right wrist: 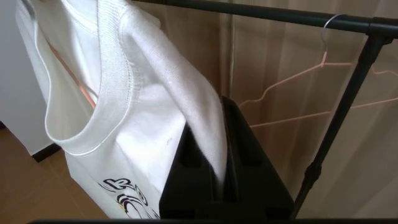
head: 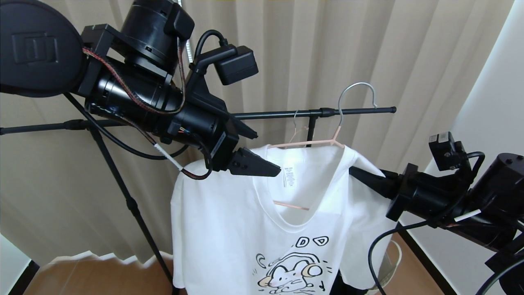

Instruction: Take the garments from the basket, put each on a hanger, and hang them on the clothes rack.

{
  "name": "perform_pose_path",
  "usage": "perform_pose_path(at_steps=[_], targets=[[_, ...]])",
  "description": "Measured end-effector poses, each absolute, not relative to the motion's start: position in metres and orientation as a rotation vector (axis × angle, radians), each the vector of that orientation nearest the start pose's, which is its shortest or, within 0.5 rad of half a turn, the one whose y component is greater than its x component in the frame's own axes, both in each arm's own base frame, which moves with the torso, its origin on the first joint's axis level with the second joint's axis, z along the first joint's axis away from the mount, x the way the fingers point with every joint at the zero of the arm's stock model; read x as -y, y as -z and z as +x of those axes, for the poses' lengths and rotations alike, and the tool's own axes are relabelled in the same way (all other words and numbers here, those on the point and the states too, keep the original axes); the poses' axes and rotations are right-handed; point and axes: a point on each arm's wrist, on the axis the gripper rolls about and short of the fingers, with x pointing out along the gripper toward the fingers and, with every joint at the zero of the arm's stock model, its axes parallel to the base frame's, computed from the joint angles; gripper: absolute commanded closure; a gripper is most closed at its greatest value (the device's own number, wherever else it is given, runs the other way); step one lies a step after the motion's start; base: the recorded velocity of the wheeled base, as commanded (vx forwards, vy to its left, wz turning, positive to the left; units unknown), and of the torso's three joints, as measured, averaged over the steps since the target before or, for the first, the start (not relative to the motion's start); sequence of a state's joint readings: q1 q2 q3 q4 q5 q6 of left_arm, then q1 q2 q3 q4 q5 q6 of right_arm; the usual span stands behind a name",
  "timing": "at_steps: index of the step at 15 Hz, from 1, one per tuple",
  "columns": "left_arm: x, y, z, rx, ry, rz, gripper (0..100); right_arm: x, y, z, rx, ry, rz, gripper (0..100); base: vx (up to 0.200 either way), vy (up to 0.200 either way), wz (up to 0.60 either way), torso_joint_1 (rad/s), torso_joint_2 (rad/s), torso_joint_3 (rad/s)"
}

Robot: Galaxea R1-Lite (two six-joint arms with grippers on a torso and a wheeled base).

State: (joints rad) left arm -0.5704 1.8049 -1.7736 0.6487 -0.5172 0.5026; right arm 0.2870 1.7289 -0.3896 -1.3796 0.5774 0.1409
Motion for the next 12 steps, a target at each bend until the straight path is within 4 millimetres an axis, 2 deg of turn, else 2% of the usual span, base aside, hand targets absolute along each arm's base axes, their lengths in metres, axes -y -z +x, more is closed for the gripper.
perform_pose_path(at_steps=[12], targets=[[0.190,-0.282,0.266,-0.500,1.224,0.457,0,-0.084,-0.155,0.239,0.016,-0.870,0.119,100,0.000,0.000,0.00,0.000,0.00,0.000]])
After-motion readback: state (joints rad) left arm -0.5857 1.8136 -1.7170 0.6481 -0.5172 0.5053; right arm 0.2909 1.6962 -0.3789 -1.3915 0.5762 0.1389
